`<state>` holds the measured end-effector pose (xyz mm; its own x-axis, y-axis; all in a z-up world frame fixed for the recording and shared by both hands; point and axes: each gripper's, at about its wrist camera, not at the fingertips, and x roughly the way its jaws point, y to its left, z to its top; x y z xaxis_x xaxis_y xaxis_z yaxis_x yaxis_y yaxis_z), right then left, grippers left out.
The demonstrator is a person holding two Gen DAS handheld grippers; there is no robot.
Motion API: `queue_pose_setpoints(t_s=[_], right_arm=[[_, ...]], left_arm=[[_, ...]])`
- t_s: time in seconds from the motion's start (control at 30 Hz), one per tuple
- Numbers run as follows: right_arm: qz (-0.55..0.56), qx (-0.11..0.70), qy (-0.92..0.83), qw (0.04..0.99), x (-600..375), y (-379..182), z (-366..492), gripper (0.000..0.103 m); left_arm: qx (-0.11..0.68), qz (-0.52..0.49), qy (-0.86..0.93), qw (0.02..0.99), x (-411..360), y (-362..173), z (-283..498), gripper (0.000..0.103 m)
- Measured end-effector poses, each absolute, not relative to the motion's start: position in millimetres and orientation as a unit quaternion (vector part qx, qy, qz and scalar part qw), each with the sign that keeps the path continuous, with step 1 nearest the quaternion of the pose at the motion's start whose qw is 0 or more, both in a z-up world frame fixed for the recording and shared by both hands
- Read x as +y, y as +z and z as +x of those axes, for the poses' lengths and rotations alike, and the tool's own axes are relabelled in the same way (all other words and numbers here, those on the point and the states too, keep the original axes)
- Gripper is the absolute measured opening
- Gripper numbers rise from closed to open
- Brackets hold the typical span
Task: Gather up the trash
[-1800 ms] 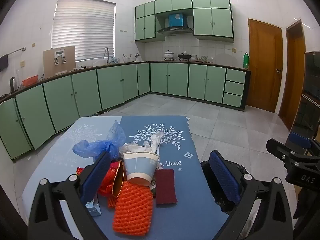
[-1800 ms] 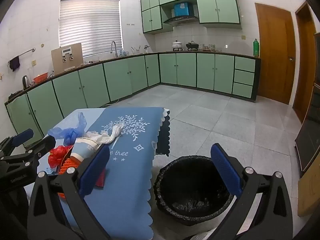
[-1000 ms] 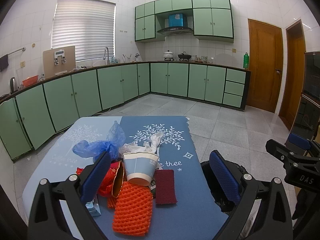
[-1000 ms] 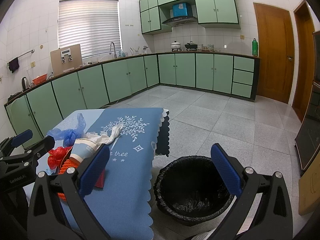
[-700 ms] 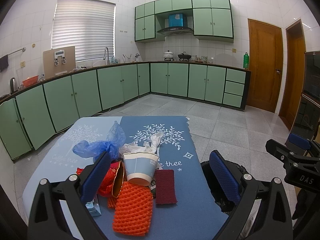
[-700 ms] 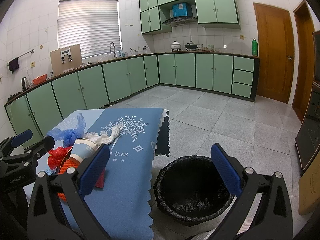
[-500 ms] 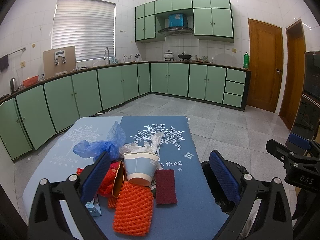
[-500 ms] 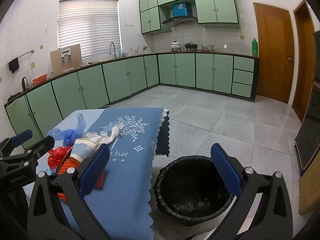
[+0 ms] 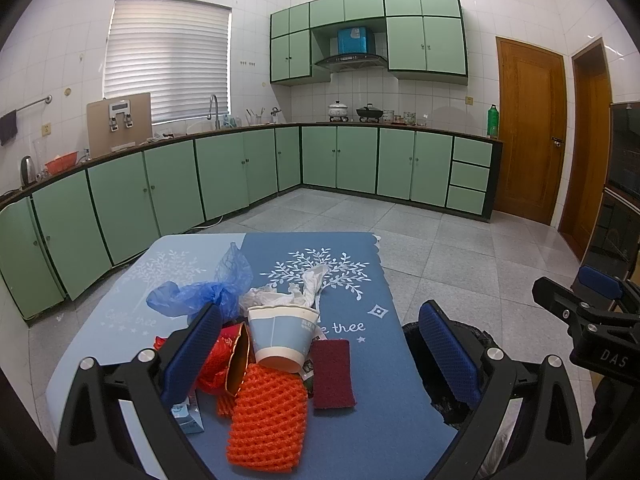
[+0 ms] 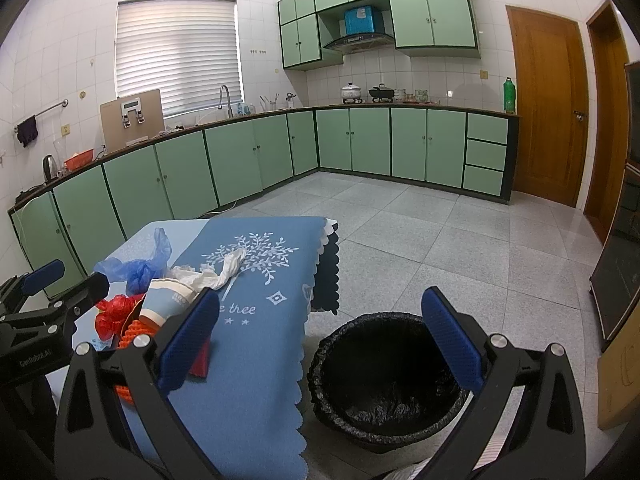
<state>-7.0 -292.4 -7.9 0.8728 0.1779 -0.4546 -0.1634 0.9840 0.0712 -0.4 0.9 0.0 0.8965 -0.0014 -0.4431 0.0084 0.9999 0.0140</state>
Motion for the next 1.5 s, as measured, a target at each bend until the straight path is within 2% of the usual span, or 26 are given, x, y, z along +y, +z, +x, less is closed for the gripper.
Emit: queue_pose_setpoints(t_s=[1.23, 1.5], right_arm=[[0.014, 0.231, 0.090, 0.969, -292, -5, -6, 0.098], [0.010, 0.236, 0.102, 0.966, -280, -9, -5, 0.098]], left_arm=[[0.228, 0.006, 0.000, 0.974, 5, 5, -1, 0.097], [0.238, -0.012, 0.030, 0.971, 37, -9, -1, 0.097]])
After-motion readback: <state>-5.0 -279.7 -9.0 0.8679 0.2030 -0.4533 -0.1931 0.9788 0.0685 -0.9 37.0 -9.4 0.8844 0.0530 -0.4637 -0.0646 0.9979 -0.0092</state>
